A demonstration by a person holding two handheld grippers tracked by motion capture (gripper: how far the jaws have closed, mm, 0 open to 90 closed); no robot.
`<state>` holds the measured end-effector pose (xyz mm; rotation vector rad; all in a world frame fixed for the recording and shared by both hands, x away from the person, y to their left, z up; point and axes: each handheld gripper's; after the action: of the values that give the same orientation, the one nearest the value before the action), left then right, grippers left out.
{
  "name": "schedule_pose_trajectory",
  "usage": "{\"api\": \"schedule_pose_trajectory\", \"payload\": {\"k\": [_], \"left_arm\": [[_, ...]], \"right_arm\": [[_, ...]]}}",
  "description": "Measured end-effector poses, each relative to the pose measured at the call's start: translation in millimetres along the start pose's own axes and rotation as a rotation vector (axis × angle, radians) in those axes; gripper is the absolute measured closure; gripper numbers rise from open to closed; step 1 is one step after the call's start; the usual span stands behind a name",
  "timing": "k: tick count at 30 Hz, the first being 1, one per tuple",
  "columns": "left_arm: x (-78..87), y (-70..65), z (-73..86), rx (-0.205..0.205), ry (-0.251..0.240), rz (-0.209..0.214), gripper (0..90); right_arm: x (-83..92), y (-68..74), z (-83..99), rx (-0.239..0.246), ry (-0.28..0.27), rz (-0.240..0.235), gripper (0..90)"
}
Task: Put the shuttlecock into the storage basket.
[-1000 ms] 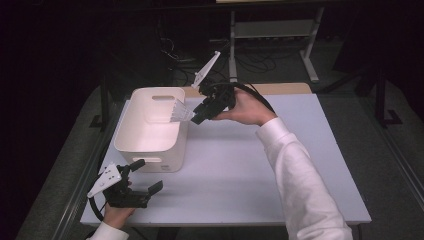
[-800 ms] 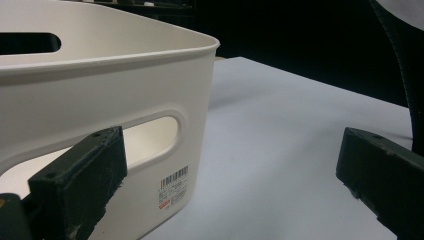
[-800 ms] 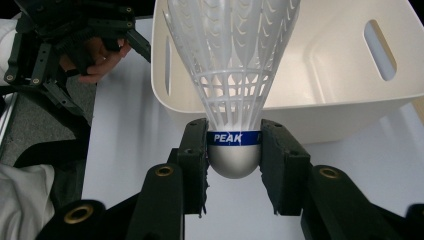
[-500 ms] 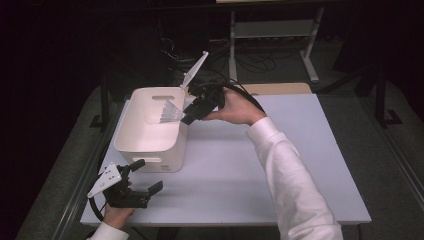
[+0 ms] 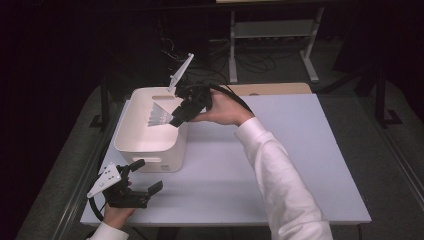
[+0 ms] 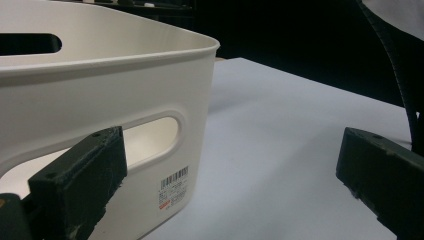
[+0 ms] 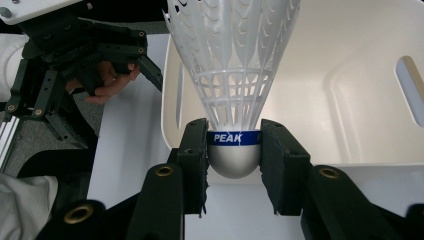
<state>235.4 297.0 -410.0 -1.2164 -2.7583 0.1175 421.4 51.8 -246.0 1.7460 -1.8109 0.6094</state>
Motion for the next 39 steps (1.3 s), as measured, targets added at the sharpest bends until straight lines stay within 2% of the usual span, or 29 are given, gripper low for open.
{"api": "schedule_pose_trajectory", "payload": {"k": [14,35,36,39], "left_arm": [[0.0,-0.1,0.1,0.006,-0.006,0.001,0.0],[-0.3,-0.1,-0.1,0.015,-0.010,0.000,0.0],[0.0,0.3,-0.1,0.010,-0.006,0.000,0.0],[-0.3,-0.4,0.1,0.014,-0.009,0.001,0.0]], "right_arm": [[-25.9,2.5,-7.9,0.018,0.018,-0.028,63.0],[-58.6,-9.3,-2.4,-0.019,0.023,-0.055,62.9],[-59.8,-10.1,-1.7,-0.013,0.019,-0.057,62.2],[-59.9,-10.5,-0.6,-0.012,-0.014,-0.087,47.9]]}}
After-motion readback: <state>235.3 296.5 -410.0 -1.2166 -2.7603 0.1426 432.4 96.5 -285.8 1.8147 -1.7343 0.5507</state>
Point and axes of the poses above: each handheld gripper's, and its own axes: x roughly backward along the jaws, z roughly out of its underside, y roughly to its left, and after that the axes turned 7 degrees about -y, right-handed
